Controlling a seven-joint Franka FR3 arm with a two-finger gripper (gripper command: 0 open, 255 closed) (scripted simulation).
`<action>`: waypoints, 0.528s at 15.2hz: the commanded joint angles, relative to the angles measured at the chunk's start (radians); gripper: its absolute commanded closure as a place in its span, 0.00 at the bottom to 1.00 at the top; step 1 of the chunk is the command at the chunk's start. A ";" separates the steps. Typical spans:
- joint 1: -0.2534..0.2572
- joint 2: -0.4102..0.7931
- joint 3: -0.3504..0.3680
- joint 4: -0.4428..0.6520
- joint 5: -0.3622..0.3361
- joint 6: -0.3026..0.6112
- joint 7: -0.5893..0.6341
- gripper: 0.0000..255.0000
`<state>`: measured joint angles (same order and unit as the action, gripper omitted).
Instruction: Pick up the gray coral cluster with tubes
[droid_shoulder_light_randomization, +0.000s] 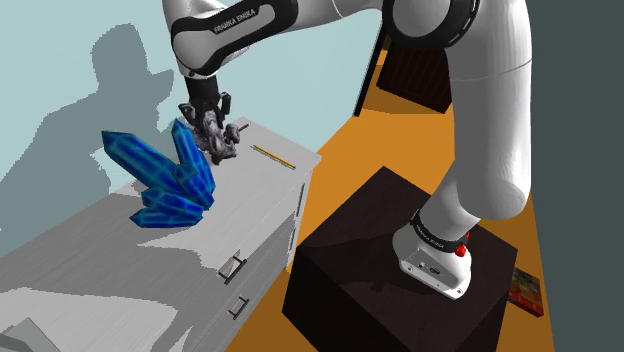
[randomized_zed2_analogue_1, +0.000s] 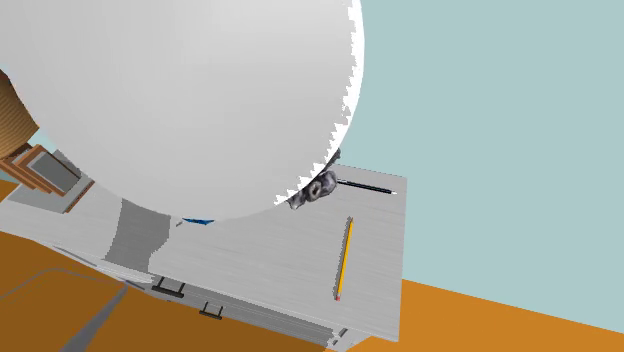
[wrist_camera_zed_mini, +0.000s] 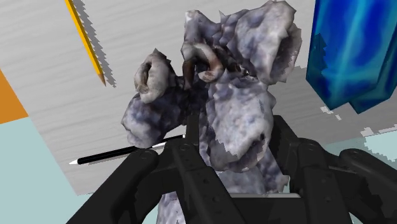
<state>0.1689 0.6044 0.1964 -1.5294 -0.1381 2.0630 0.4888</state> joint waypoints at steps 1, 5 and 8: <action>-0.001 -0.011 0.001 0.012 0.002 -0.021 -0.003 1.00; -0.002 -0.033 0.004 0.032 0.008 -0.062 -0.006 1.00; -0.003 -0.048 0.006 0.050 0.011 -0.095 -0.009 1.00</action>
<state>0.1656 0.5617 0.2019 -1.4871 -0.1278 1.9788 0.4800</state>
